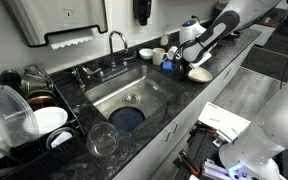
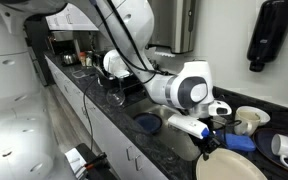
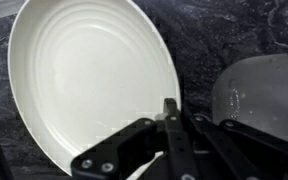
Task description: Place the plate in the rack
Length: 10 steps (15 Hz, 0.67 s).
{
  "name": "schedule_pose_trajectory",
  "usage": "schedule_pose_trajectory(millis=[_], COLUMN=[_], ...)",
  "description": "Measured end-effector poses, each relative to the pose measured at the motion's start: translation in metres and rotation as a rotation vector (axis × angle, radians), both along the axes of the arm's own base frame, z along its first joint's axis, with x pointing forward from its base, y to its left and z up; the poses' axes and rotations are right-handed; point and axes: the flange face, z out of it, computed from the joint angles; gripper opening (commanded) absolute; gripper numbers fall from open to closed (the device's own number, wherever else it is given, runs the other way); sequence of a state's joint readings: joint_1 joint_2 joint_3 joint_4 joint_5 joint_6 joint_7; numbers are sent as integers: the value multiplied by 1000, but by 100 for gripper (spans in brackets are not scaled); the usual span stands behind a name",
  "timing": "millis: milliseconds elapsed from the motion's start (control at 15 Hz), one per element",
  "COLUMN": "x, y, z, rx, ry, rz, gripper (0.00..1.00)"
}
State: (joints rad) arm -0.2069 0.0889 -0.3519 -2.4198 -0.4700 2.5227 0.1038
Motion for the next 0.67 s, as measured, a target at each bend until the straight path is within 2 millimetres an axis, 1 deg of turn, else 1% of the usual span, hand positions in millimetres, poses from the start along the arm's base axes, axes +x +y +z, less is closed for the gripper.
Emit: schedule_pose_trajectory(millis=[200,400,533,667], x=[3,4,3,2], y=[10,23,33,44], z=[39,83,106,121], rx=[-4,33,123,246], ry=[-36,-97,-148,-199], rz=[2,7,12,19], gripper=[1,1,1,1])
